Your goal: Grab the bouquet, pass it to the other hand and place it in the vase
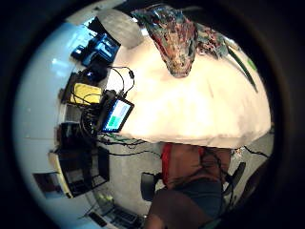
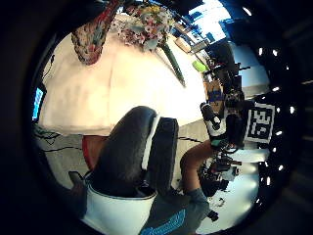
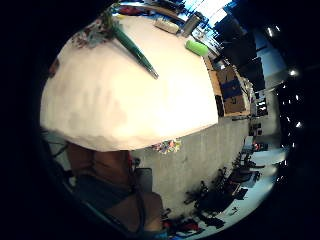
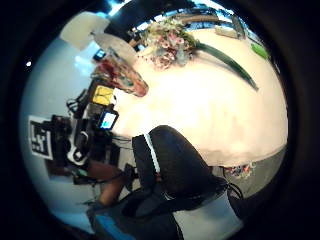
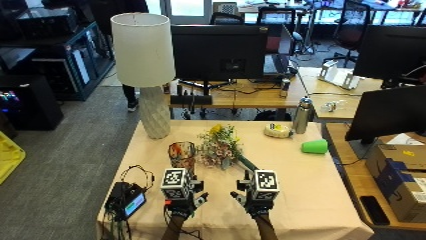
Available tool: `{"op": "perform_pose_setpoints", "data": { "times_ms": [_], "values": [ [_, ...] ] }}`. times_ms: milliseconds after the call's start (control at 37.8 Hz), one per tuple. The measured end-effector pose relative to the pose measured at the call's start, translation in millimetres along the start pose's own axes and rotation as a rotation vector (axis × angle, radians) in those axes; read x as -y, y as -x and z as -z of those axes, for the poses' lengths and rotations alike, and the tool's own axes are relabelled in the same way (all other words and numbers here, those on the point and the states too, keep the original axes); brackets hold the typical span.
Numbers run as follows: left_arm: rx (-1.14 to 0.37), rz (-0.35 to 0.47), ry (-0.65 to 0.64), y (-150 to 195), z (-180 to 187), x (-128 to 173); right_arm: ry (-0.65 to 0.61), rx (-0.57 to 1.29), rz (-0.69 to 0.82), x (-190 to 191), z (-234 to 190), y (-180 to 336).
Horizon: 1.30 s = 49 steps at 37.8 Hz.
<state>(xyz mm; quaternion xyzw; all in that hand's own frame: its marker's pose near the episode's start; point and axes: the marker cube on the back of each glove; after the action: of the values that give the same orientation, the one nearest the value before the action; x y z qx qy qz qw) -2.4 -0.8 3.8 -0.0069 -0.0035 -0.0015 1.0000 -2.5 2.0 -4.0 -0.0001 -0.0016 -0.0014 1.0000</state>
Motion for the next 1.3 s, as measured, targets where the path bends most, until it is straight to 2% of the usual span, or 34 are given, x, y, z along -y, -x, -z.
{"op": "perform_pose_setpoints", "data": {
  "times_ms": [476,873,1032,1243,1296],
  "values": [
    [-0.010,-0.008,0.018,1,-2,-1,0.007,0.042,0.010,-1,5,1],
    [-0.018,-0.010,-0.008,-1,2,2,0.002,0.021,-0.003,13,7,-14],
    [-0.024,-0.015,-0.005,0,-1,0,-0.019,0.021,-0.050,54,-11,-51],
    [-0.034,-0.018,0.007,-4,-1,-4,0.087,0.018,-0.155,116,-76,-114],
    [-0.034,-0.016,0.012,-4,-4,-3,0.090,0.019,-0.180,121,-78,-118]
  ]
}}
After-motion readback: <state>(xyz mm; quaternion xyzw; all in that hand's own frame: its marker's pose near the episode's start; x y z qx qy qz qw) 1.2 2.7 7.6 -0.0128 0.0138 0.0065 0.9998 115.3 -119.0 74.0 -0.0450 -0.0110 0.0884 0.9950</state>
